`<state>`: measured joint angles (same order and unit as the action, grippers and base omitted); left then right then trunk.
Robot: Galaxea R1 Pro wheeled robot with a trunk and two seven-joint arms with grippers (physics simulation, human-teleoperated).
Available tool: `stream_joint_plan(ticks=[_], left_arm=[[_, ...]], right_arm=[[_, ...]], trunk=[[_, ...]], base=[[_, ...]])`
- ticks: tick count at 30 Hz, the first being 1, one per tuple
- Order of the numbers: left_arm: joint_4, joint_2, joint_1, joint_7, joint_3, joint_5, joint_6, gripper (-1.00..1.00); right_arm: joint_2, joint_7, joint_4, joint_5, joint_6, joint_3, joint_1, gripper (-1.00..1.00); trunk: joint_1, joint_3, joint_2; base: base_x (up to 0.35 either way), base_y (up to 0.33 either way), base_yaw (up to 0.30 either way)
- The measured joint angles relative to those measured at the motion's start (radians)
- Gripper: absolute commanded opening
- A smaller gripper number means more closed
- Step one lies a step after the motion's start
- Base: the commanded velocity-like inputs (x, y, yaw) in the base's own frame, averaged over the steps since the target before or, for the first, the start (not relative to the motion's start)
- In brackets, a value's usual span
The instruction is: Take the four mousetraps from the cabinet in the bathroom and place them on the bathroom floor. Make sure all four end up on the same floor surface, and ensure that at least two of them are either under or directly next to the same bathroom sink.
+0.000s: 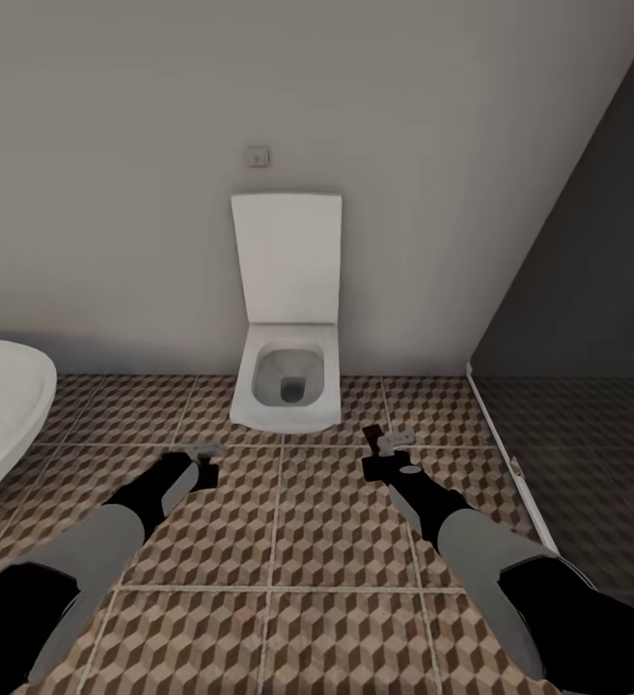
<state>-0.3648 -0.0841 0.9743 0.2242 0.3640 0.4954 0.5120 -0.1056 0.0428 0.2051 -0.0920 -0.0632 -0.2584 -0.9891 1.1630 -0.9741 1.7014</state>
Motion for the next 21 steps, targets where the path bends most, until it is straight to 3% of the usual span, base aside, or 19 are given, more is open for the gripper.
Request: stream_joint_plan(ticks=[7, 15, 21], left_arm=[[0.001, 0.018, -0.002, 0.0, 0.007, 0.0, 0.001, -1.0], [-0.001, 0.019, -0.002, 0.002, 0.013, -0.001, 0.002, -1.0], [-0.003, 0.021, -0.002, 0.002, 0.051, -0.001, 0.003, -1.0]], right_arm=[[-0.002, -0.001, 0.0, 0.0, 0.001, 0.0, 0.0, -1.0], [-0.001, -0.002, 0.002, 0.0, 0.001, 0.0, 0.0, -1.0], [-0.001, -0.001, 0.002, 0.0, 0.001, -0.001, 0.0, -1.0]], trunk=[[0.027, -0.022, 0.049], [0.058, -0.052, 0.105], [0.081, -0.079, 0.147]], base=[[0.0, 0.0, 0.0], [0.0, 0.0, 0.0], [0.0, 0.0, 0.0]])
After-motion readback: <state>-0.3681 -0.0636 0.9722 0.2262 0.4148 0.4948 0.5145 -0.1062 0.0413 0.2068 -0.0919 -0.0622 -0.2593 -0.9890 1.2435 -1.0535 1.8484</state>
